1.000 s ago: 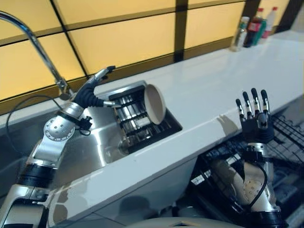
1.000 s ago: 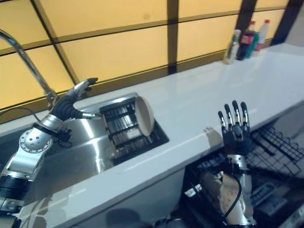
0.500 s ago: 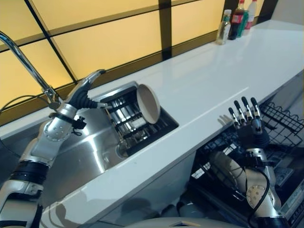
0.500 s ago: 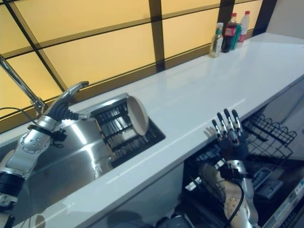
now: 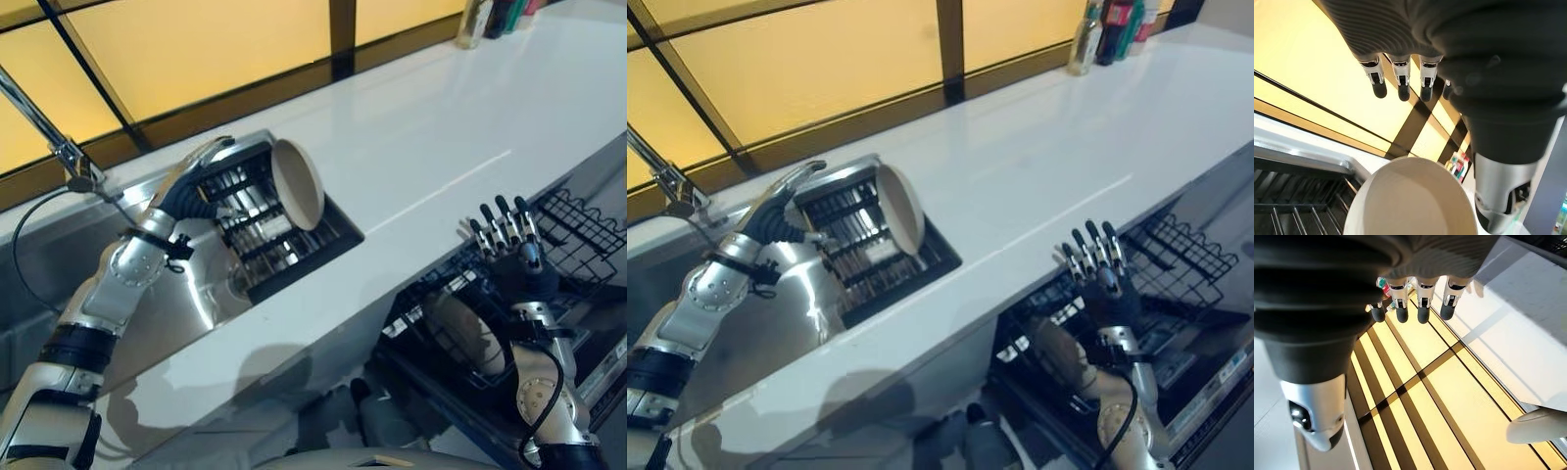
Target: Pick up plates and place into dishwasher.
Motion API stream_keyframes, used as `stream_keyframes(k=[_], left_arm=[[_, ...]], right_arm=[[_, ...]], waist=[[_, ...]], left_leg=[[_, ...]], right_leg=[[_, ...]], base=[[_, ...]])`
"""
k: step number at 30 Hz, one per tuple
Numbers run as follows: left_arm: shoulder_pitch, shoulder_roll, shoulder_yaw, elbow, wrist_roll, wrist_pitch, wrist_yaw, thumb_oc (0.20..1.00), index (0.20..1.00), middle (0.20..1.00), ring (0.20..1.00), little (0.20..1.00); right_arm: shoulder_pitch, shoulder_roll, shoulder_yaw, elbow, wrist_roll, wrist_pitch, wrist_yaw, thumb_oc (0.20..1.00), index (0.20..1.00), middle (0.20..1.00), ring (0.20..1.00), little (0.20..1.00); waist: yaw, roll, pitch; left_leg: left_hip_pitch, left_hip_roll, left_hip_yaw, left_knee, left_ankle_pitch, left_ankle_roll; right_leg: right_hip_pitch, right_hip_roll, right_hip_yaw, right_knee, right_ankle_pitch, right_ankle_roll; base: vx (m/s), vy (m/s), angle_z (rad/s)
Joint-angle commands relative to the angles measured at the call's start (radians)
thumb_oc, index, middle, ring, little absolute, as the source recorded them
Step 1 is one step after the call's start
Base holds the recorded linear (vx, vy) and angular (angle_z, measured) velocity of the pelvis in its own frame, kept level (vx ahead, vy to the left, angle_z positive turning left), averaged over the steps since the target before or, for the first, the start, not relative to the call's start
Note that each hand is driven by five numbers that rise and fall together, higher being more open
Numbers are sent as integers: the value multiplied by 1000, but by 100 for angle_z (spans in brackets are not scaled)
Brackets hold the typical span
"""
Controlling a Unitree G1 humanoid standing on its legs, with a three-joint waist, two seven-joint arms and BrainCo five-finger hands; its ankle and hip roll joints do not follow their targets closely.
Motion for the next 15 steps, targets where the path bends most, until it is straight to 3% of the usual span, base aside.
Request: stream_keyframes(k=[1,4,9,15], left_arm=[[-139,123,-14,1,61,3,52,1000,1000,1000,1000,1000],[-199,182,-68,18,169,36,125,1000,1000,1000,1000,1000],[-246,264,-184,81,288,33,243,1000,1000,1000,1000,1000],[-197,278,-236,68,420,23,315,1000,1000,1000,1000,1000]], right_arm=[[-32,-54,-48,-94,39,6,23,1000,1000,1000,1000,1000],[-10,-76,-75,-88,47,37,33,1000,1000,1000,1000,1000],[52,-104,-107,-70,58,60,62,1000,1000,1000,1000,1000],[110,-143,-130,-46,83,52,98,1000,1000,1000,1000,1000]], waist=[[-31,-2,-11],[-44,8,-17],[-62,17,-32],[-73,12,-37]], left_leg=[[-93,5,72,100,5,64],[-74,11,77,95,8,59],[-28,15,83,62,20,50],[-13,20,87,60,23,45]], right_leg=[[10,-15,-24,26,-37,71],[28,-22,-25,24,-39,76],[70,-33,-28,5,-39,87],[87,-36,-32,0,-39,90]], base=[[111,-4,0],[177,-3,-2],[167,-11,-2],[118,-36,-2]])
